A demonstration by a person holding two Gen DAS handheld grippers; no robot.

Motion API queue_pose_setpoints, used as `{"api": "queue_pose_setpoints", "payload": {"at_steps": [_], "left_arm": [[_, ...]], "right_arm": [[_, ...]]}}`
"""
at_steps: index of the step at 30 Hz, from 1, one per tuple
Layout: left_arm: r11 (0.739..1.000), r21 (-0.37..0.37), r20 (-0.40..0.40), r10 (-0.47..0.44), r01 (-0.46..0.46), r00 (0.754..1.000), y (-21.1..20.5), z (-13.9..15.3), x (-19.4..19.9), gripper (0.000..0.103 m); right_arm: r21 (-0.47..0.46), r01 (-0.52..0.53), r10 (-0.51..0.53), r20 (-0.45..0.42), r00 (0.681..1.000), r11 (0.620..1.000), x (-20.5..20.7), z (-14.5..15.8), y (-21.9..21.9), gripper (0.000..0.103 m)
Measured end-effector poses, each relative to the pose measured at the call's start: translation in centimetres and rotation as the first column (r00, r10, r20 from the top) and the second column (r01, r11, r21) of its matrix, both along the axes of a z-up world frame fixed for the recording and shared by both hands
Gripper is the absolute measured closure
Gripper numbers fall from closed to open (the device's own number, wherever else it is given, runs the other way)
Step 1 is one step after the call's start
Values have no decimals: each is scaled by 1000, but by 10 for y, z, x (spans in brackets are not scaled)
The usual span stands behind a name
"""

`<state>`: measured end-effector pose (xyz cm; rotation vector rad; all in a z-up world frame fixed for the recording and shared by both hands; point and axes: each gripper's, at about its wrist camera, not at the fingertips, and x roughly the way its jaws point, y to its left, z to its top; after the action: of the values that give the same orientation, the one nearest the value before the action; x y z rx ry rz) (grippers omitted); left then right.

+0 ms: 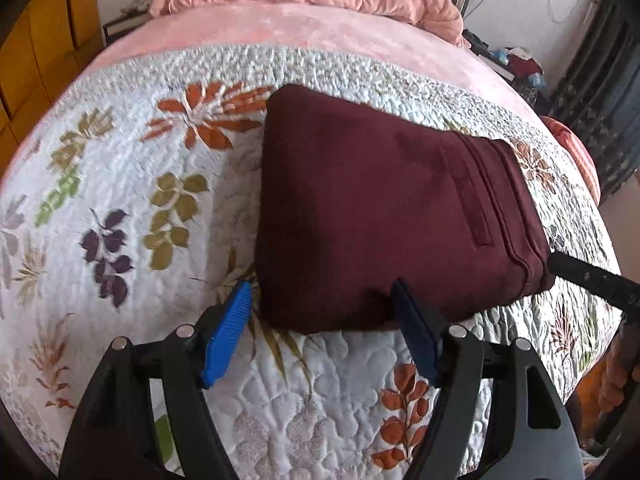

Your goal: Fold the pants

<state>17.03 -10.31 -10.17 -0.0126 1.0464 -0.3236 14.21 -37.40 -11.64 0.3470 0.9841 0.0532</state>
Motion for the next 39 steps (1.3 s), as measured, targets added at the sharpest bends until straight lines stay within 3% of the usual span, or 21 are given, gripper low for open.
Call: {"api": "queue_pose_setpoints", "payload": {"at_steps": [3, 6, 12, 17, 24, 39], "left_arm": [[999, 52, 28, -6, 5, 1000, -2, 17, -15, 21], [999, 52, 58, -4, 1, 998, 0, 33, -30, 13], [998, 64, 59, 11, -15, 998, 4, 51, -51, 10], [997, 76, 56, 23, -28, 998, 8, 59, -63, 8], [998, 50, 63, 41, -44, 997, 15, 70, -76, 8], [998, 38, 73, 51, -54, 996, 17, 81, -88, 8]], "right_arm": [[-72, 15, -14, 20, 1000, 997, -15, 16, 9, 33], [-100, 25, -22, 28, 999, 995, -31, 27, 17, 30], [-122, 46, -43, 28, 999, 991, -59, 42, 27, 12], [-133, 44, -40, 30, 999, 990, -72, 53, 34, 4], [-186, 38, -30, 47, 998, 982, -86, 70, 50, 4], [-194, 37, -24, 69, 997, 980, -98, 81, 58, 4]]}}
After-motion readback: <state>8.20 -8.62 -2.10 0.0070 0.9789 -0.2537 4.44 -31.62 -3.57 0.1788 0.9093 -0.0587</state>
